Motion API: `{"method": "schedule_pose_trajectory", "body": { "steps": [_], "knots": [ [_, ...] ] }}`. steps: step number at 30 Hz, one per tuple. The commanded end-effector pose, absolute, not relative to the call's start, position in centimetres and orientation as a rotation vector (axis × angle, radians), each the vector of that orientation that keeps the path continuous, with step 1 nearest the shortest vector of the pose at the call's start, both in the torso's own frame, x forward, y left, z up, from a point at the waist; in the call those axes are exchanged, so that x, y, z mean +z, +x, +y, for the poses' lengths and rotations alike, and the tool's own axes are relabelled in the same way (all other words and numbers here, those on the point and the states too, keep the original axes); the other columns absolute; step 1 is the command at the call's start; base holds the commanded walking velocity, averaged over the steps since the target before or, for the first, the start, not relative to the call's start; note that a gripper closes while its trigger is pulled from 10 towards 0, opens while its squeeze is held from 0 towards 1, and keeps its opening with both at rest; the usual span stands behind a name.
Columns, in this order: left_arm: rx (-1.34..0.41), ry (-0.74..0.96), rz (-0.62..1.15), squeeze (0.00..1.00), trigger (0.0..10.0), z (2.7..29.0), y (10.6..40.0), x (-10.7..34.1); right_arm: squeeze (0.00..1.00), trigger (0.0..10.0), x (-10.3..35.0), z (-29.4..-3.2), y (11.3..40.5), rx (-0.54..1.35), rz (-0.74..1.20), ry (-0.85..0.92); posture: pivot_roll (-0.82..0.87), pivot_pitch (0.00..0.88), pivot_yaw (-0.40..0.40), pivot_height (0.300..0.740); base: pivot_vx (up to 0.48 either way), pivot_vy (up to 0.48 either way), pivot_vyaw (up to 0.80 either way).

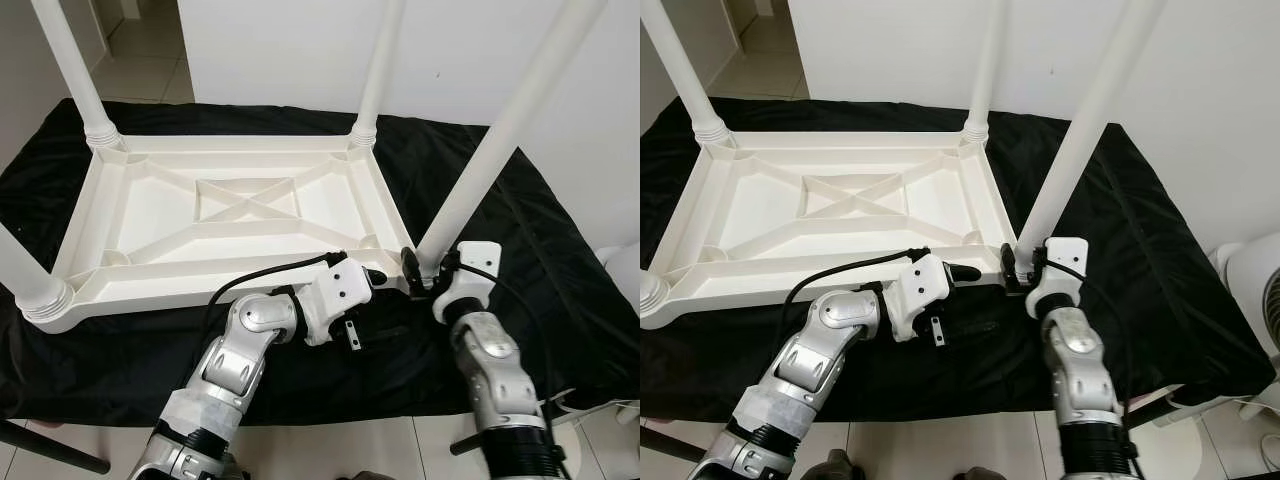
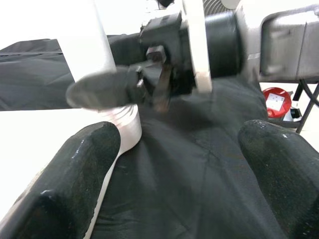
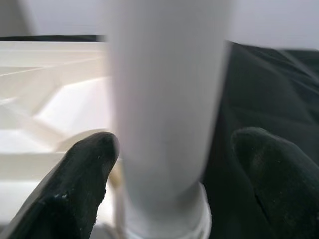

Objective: Building children table

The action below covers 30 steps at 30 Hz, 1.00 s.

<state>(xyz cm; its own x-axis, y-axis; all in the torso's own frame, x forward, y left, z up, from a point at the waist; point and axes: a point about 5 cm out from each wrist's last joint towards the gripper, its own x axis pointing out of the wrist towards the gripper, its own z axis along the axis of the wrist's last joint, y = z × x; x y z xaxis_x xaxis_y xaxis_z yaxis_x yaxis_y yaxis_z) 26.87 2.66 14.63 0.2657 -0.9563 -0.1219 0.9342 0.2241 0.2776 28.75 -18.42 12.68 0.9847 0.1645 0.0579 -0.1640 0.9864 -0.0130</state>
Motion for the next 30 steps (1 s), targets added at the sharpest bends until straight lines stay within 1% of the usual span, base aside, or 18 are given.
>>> {"method": "schedule_pose_trajectory", "body": {
  "steps": [1, 2, 4, 5, 6, 7, 8, 9, 10, 12, 17, 18, 20, 21, 23, 24, 30],
  "knots": [
    [-1.191, 0.322, -0.103, 0.00, 10.0, 2.6, 27.5, 14.7, 0.00, 10.0, 12.2, -18.6, 28.7, 0.228, -0.046, -0.003, 0.04, 0.000, -0.069, 0.740, 0.000, 0.000, 0.00],
    [-1.198, 0.326, -0.106, 0.00, 10.0, 2.5, 27.5, 14.7, 0.00, 10.0, 12.4, -19.0, 29.0, 0.280, -0.051, -0.026, 0.04, 0.000, -0.069, 0.740, 0.000, 0.000, 0.00],
    [-1.198, 0.326, -0.106, 0.00, 10.0, 2.5, 27.5, 14.7, 0.00, 10.0, 12.4, -19.0, 29.0, 0.280, -0.051, -0.026, 0.04, 0.000, -0.069, 0.740, 0.000, 0.000, 0.00],
    [-1.202, 0.329, -0.108, 0.00, 10.0, 2.5, 27.5, 14.7, 0.00, 10.0, 12.5, -19.2, 29.3, 0.332, -0.044, -0.038, 0.03, 0.000, -0.067, 0.740, 0.000, 0.000, 0.00],
    [-1.202, 0.329, -0.108, 0.00, 10.0, 2.5, 27.5, 14.7, 0.00, 10.0, 12.5, -19.2, 29.3, 0.332, -0.044, -0.038, 0.03, 0.000, -0.067, 0.740, 0.000, 0.000, 0.00],
    [-1.198, 0.328, -0.105, 0.00, 10.0, 2.5, 27.5, 14.7, 0.00, 10.0, 12.6, -19.2, 29.7, 0.408, -0.028, -0.068, 0.04, 0.000, -0.065, 0.740, 0.000, 0.000, 0.00],
    [-1.198, 0.328, -0.105, 0.00, 10.0, 2.5, 27.5, 14.7, 0.00, 10.0, 12.6, -19.2, 29.7, 0.408, -0.028, -0.068, 0.04, 0.000, -0.065, 0.740, 0.000, 0.000, 0.00],
    [-1.194, 0.328, -0.103, 0.00, 10.0, 2.5, 27.5, 14.8, 0.00, 10.0, 12.7, -19.0, 30.0, 0.474, -0.016, -0.083, 0.04, 0.000, -0.064, 0.740, 0.000, 0.000, 0.00],
    [-1.194, 0.328, -0.103, 0.00, 10.0, 2.5, 27.5, 14.8, 0.00, 10.0, 12.7, -19.0, 30.0, 0.474, -0.016, -0.083, 0.04, 0.000, -0.064, 0.740, 0.000, 0.000, 0.00],
    [-1.193, 0.329, -0.103, 0.00, 10.0, 2.5, 27.5, 14.7, 0.00, 10.0, 12.9, -18.5, 30.9, 0.558, 0.003, -0.114, 0.04, 0.000, -0.060, 0.740, 0.000, 0.000, 0.00],
    [-1.189, 0.333, -0.107, 0.00, 10.0, 2.5, 27.7, 14.9, 0.00, 10.0, 13.2, -18.0, 32.1, 0.627, 0.010, -0.164, 0.04, 0.000, -0.056, 0.740, 0.000, 0.000, 0.00],
    [-1.184, 0.335, -0.110, 0.00, 10.0, 2.5, 27.8, 15.0, 0.00, 4.3, 13.2, -18.1, 32.3, 0.646, 0.019, -0.174, 0.05, 0.000, -0.059, 0.740, 0.000, 0.000, 0.00],
    [-1.184, 0.335, -0.110, 0.00, 10.0, 2.5, 27.8, 15.0, 0.00, 4.3, 13.2, -18.1, 32.3, 0.646, 0.019, -0.174, 0.05, 0.000, -0.059, 0.740, 0.000, 0.000, 0.00],
    [-1.182, 0.336, -0.113, 0.00, 10.0, 2.5, 27.9, 15.0, 0.00, 1.1, 13.2, -18.2, 32.5, 0.658, 0.025, -0.181, 0.05, 0.000, -0.059, 0.740, 0.000, 0.000, 0.00],
    [-1.179, 0.337, -0.114, 0.00, 10.0, 2.5, 27.9, 15.1, 0.00, 1.1, 13.1, -18.3, 32.5, 0.669, 0.033, -0.184, 0.05, 0.000, -0.060, 0.740, 0.000, 0.000, 0.00],
    [-1.176, 0.337, -0.114, 0.00, 10.0, 2.6, 28.0, 15.1, 0.00, 0.0, 12.9, -18.5, 32.5, 0.674, 0.041, -0.183, 0.05, 0.000, -0.061, 0.740, 0.000, 0.000, 0.00],
    [-1.178, 0.335, -0.113, 0.00, 10.0, 2.6, 27.8, 15.0, 0.00, 0.0, 12.1, -19.2, 31.7, 0.671, 0.062, -0.159, 0.04, 0.000, -0.054, 0.740, 0.000, 0.000, 0.00]
  ]
}}
